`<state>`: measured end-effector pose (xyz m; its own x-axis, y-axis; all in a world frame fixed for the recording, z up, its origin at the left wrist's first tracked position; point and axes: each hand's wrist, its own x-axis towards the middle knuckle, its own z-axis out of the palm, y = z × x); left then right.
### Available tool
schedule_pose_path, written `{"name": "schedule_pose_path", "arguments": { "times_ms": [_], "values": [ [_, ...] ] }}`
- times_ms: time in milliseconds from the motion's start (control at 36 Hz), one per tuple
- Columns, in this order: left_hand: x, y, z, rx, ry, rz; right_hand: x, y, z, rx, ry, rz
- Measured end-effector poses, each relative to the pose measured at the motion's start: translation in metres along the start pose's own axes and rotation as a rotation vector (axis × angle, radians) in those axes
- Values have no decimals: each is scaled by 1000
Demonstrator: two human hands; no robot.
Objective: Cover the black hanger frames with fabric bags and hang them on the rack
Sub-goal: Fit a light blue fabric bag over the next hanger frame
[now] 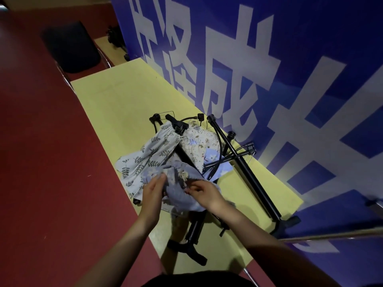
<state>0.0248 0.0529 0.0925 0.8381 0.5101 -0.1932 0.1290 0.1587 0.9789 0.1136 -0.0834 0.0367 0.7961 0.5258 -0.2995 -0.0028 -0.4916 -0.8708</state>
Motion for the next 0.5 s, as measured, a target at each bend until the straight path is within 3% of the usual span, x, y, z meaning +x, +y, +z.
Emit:
{"name": "schedule_pose_path", "arguments": {
  "times_ms": [222, 500],
  "values": [
    [-4, -9, -2, 44, -32, -29, -13, 7, -23, -126, -29, -153],
    [4, -8, -1, 62, 26, -29, -22, 30, -54, -684, -3, -253]
  ]
}}
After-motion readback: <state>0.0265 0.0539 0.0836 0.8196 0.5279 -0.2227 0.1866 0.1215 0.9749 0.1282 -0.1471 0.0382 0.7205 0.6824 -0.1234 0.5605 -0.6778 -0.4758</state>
